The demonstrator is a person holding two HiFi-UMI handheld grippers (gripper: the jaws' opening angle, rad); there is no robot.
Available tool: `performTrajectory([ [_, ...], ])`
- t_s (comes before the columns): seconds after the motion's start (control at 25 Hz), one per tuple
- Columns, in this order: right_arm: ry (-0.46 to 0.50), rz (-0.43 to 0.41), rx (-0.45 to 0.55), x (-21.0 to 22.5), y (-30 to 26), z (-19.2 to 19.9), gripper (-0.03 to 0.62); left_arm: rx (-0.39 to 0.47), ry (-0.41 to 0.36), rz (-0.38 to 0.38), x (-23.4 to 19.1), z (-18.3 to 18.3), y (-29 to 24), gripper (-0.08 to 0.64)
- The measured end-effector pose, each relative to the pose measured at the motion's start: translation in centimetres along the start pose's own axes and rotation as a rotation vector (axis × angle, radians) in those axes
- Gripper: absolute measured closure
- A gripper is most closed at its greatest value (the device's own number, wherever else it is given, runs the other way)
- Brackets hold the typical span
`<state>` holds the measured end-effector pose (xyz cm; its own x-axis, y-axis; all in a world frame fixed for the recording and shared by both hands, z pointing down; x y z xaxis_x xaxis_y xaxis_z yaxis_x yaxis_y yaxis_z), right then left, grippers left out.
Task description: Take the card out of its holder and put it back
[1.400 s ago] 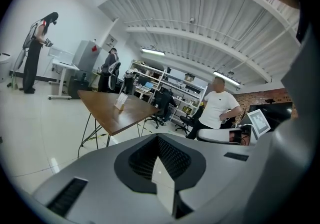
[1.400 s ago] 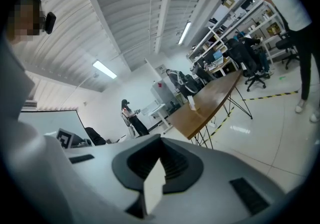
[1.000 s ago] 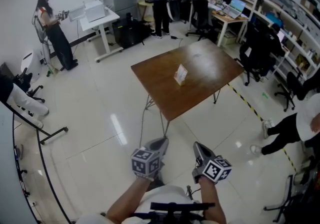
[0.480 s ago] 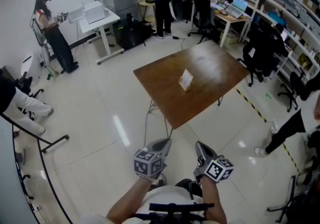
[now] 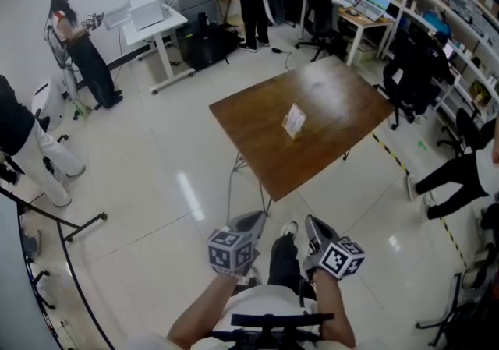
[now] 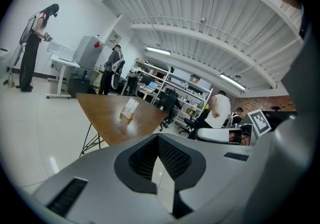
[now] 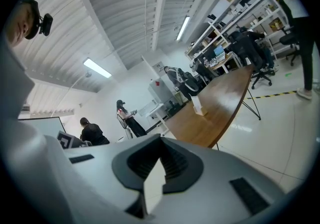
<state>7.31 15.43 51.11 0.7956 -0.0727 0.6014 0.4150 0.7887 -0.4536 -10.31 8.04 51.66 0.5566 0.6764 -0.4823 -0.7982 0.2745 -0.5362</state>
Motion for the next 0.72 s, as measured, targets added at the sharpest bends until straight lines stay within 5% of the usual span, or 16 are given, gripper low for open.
performTrajectory([
  [0.72,0.039,-0.051,0.008,6.2,-7.7,-12.0,0.589,0.001,-0.003,-0.068,-3.4,-9.9,-8.6,0.572],
])
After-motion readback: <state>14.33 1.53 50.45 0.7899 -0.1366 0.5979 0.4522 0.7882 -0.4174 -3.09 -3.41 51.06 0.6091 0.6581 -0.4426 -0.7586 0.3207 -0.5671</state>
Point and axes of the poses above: the fingertips, and each gripper's own axes: y backward along the fingers, x to its right, z out of its underside, the point moved 5 cm from there along y, backward along the fingers, and after that the axes turned 15 degrees about -x, right-handed, at the moved point
